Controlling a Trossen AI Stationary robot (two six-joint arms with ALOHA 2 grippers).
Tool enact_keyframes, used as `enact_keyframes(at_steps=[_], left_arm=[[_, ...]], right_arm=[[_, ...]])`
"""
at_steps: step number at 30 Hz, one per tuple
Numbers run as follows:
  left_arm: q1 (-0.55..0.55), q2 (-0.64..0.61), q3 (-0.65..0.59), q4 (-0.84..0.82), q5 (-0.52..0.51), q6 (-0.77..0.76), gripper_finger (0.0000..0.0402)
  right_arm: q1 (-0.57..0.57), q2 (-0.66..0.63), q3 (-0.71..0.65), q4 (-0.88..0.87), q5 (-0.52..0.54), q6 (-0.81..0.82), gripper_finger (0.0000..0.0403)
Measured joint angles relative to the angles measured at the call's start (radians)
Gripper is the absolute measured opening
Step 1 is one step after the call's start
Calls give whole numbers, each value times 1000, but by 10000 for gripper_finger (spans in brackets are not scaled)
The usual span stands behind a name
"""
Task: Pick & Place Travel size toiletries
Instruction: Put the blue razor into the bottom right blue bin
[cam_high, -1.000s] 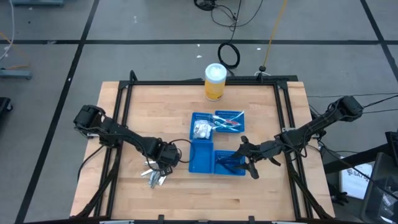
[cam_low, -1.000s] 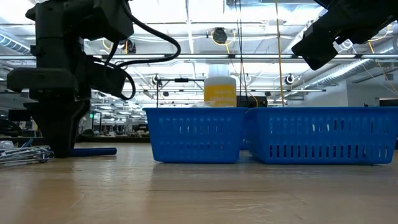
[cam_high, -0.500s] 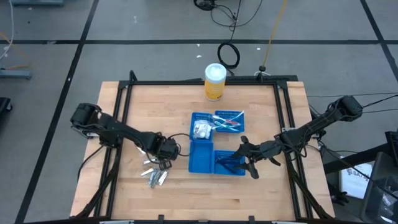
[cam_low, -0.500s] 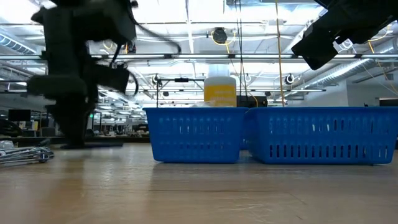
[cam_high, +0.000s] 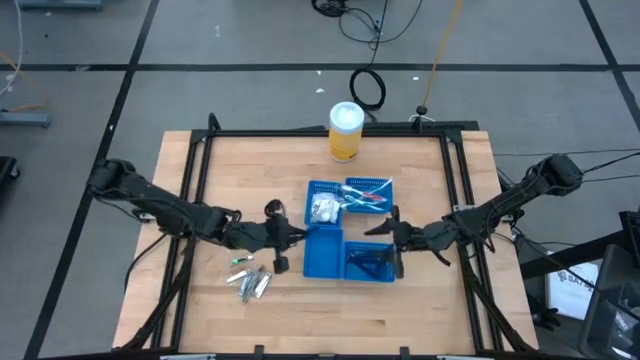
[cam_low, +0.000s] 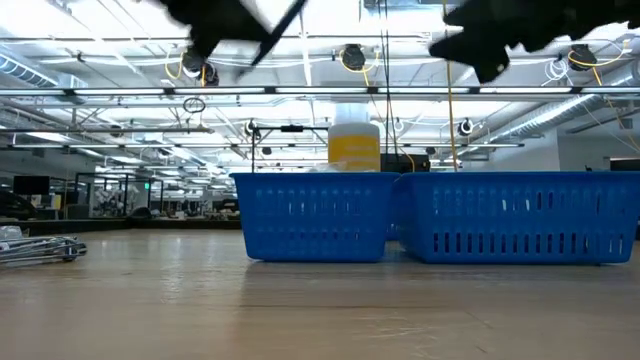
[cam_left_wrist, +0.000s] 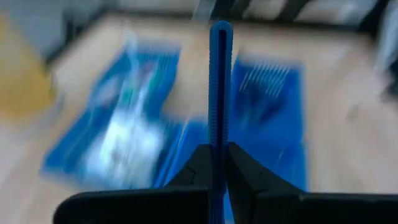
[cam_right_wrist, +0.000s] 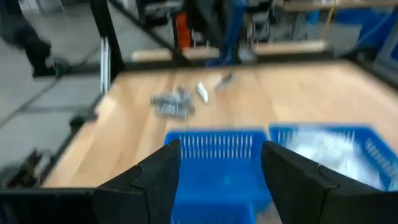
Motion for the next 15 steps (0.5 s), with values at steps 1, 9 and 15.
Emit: enact_keyframes(at_steps=[1,9,15], left_arm=[[-5,11,0,89,0,57,13],[1,156,0,564,19,300,10],[34,268,0,695,140,271,7]], right_arm=[[-2,9,0,44,12,-20,210],[-4,166,0,412,14,-170,210],[-4,288,0,687,13,-260,210]])
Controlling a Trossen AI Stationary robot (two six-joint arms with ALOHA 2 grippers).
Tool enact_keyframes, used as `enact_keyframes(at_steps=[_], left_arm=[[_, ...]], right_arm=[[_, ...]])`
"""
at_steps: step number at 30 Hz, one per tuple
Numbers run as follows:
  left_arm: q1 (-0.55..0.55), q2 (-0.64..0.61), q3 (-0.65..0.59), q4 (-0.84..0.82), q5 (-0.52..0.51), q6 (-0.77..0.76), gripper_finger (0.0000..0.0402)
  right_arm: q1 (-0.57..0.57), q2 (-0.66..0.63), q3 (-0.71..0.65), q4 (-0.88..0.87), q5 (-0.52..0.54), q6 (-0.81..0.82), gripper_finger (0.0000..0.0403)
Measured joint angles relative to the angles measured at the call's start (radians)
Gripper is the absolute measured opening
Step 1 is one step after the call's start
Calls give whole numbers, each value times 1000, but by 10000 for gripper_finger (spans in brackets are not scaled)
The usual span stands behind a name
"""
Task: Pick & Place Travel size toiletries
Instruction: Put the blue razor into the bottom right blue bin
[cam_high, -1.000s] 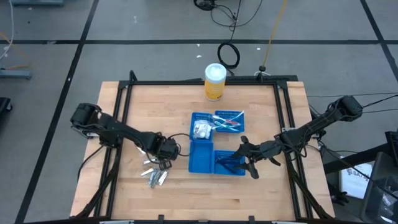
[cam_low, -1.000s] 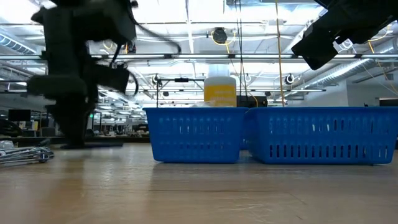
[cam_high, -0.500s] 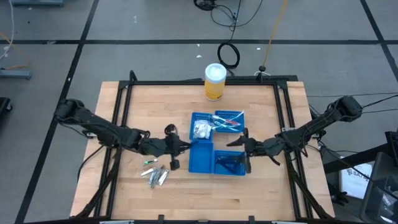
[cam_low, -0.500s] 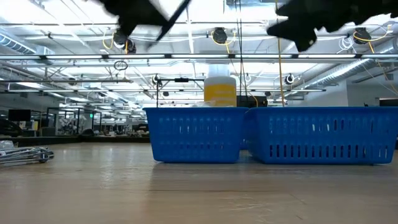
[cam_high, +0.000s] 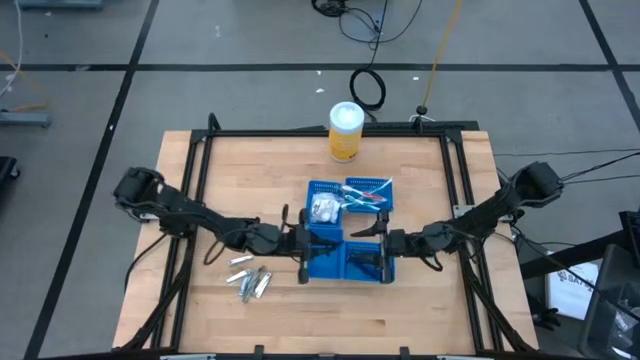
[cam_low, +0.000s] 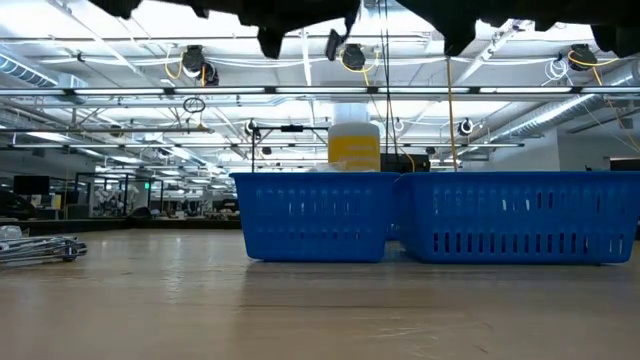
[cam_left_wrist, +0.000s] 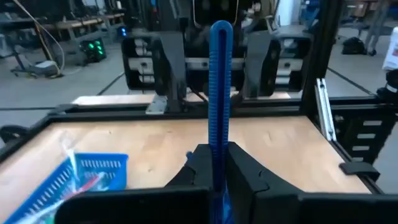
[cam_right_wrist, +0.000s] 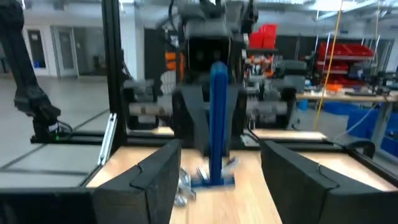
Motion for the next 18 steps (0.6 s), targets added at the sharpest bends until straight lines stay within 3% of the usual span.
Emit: enact_keyframes(at_steps=[8,13,18], left_arm=[[30,81,14,95,80,-33,13],[31,98,35,92,104,-34,10],[35,110,47,83,103,-34,15]], right_arm=[[-19,97,0,148,-55,-6,210],[-47,112,1,162,-59,42,210],[-80,112,2,162,-132,103,210]])
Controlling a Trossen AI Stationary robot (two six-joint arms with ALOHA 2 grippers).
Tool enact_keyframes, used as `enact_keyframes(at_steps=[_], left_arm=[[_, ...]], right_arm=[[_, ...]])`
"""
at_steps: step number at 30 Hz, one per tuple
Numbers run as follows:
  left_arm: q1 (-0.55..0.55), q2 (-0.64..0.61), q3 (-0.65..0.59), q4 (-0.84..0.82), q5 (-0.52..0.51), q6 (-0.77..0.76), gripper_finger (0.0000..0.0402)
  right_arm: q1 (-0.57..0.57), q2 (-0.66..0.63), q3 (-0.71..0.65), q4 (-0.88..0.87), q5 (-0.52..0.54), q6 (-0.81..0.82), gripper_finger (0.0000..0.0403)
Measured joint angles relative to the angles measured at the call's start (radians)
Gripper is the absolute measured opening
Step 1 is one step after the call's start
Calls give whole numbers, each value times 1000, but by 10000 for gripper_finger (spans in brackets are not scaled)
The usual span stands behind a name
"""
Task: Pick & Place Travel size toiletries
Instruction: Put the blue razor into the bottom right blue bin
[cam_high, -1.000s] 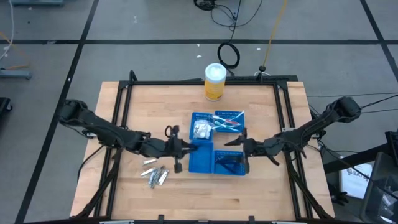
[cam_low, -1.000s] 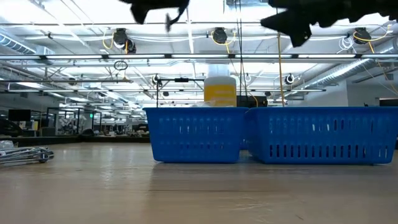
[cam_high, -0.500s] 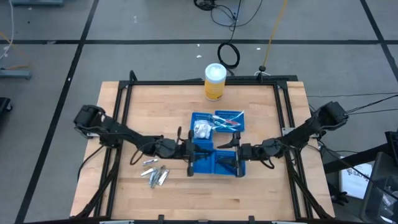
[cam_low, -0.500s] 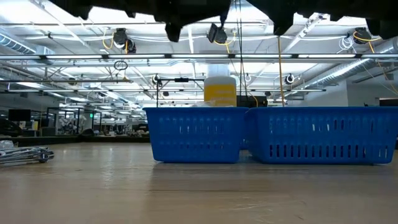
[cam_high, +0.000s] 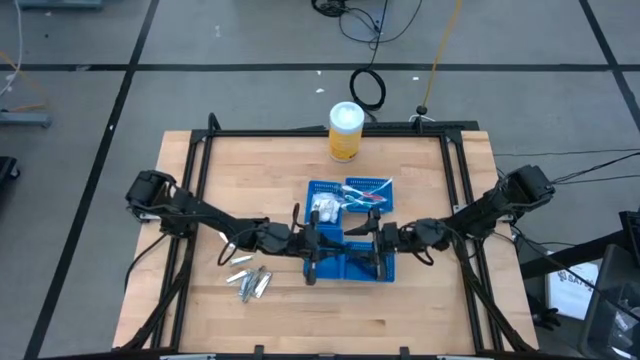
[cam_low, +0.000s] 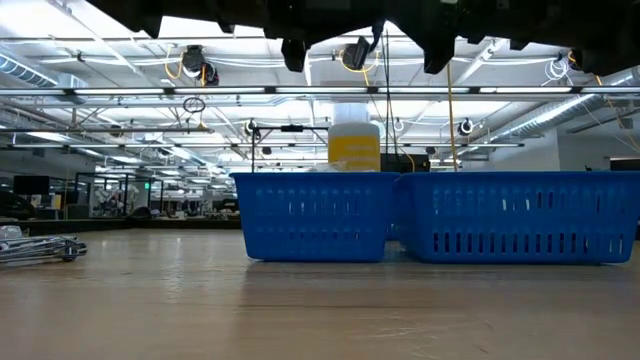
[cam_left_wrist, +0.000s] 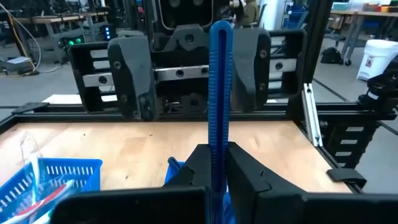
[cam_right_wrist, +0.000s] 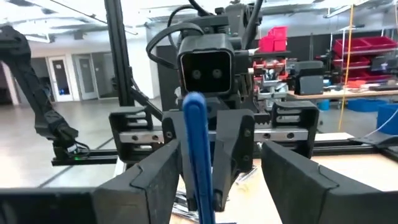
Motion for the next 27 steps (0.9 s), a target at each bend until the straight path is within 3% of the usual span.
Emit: enact_keyframes(at_steps=[6,15,21,27], left_arm=[[11,5,0,0,0,-5,12],[27,5,0,-10,-2,-23,8],[34,5,0,-11,-2,-35,37],[23,-42,0,-101,-78,-69,119]], right_arm=[[-12,0,0,-22,0,23,171],[-11,0,0,-30,-6,-5,22],[-11,0,0,-33,1,-20,28],[-11,-29,1,-96,1,-34,23]])
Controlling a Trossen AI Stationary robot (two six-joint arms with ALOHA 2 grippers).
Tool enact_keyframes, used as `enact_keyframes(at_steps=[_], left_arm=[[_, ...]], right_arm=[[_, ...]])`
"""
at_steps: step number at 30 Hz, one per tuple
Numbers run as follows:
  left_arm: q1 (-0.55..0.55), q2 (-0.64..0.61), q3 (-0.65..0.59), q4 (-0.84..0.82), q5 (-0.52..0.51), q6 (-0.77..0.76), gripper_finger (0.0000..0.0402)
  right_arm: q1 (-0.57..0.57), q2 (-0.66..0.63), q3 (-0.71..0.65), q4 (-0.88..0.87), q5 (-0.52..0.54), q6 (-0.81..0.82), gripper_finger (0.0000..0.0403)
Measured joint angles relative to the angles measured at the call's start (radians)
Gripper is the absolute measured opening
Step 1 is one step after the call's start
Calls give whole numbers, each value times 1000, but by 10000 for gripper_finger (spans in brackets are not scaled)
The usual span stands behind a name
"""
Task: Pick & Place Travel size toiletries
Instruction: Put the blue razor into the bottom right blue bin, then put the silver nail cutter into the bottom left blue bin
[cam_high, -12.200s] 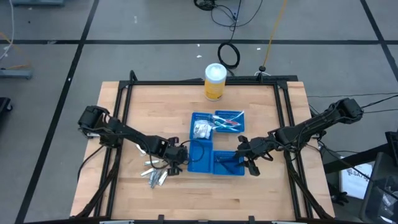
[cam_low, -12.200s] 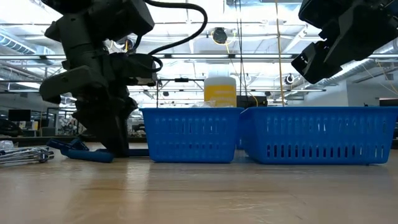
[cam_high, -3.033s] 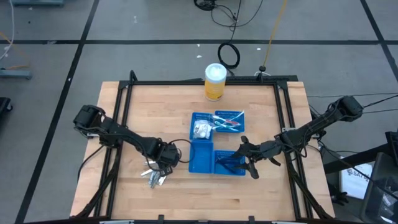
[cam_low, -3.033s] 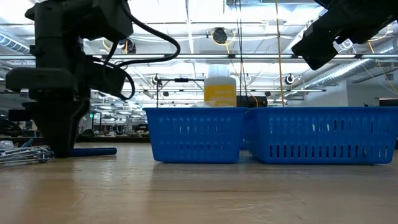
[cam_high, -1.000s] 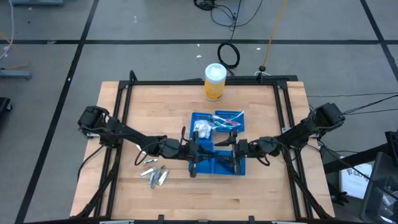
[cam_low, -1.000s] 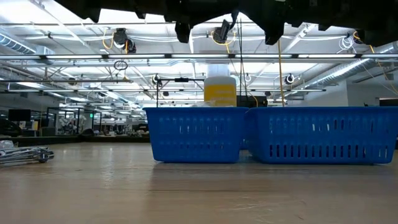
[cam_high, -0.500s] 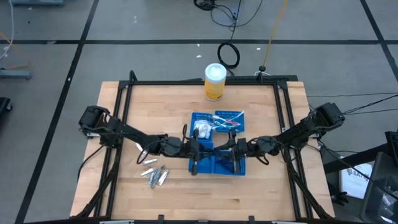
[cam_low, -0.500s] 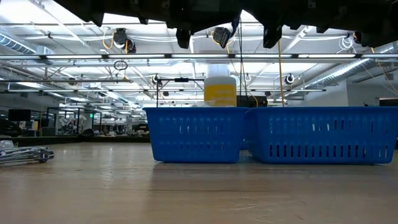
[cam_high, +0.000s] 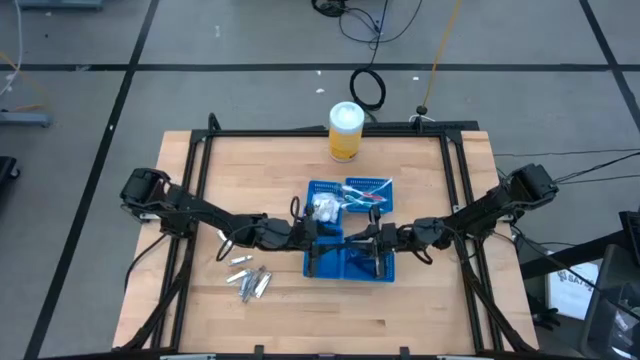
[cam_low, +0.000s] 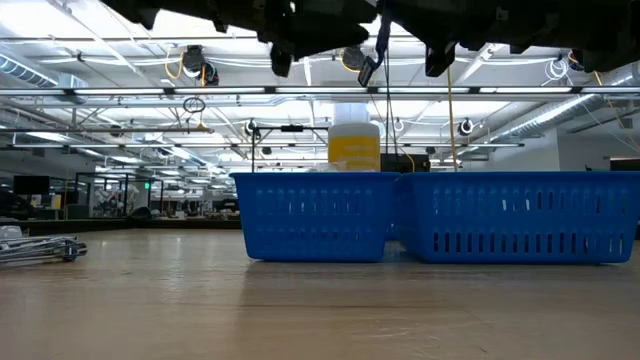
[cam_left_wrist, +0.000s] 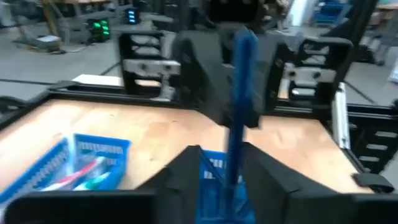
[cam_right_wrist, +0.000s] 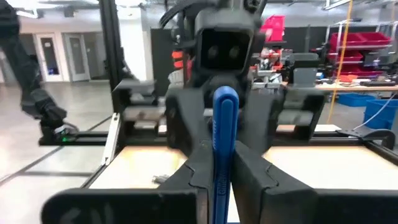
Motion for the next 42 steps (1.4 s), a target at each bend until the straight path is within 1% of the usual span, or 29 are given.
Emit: enact_keyframes(at_steps=[5,7,10,13,16,18,21,24,26,30,32,39,42], left_arm=[[-19,-69,0,-132,-75,25,201],[-25,-104,0,-197,-100,44,226],[-35,-145,2,-314,-162,25,250],[-39,-158,1,-428,-233,-28,262],[-37,-159,1,-509,-277,-81,262],[-30,-155,1,-544,-280,-112,259],[-20,-153,1,-568,-281,-145,251],[-14,-153,1,-561,-282,-150,243],[-14,-153,1,-562,-281,-147,239],[-15,-153,1,-563,-281,-145,235],[-15,-153,1,-568,-281,-146,235],[-15,-153,1,-570,-281,-147,237],[-15,-153,1,-575,-280,-147,237]], right_arm=[[-1,-66,0,-116,-3,16,23],[9,-112,0,-218,-2,50,23],[27,-202,0,-423,-9,155,23],[39,-291,0,-642,-25,277,23],[43,-336,0,-801,-96,386,23],[43,-339,0,-893,-132,406,24],[43,-320,0,-999,-134,405,28],[42,-302,0,-1027,-159,416,34],[42,-302,0,-1010,-177,416,40],[45,-306,0,-977,-193,399,66],[49,-306,0,-966,-210,385,85],[54,-306,0,-962,-208,396,171],[54,-306,0,-932,-209,393,201]])
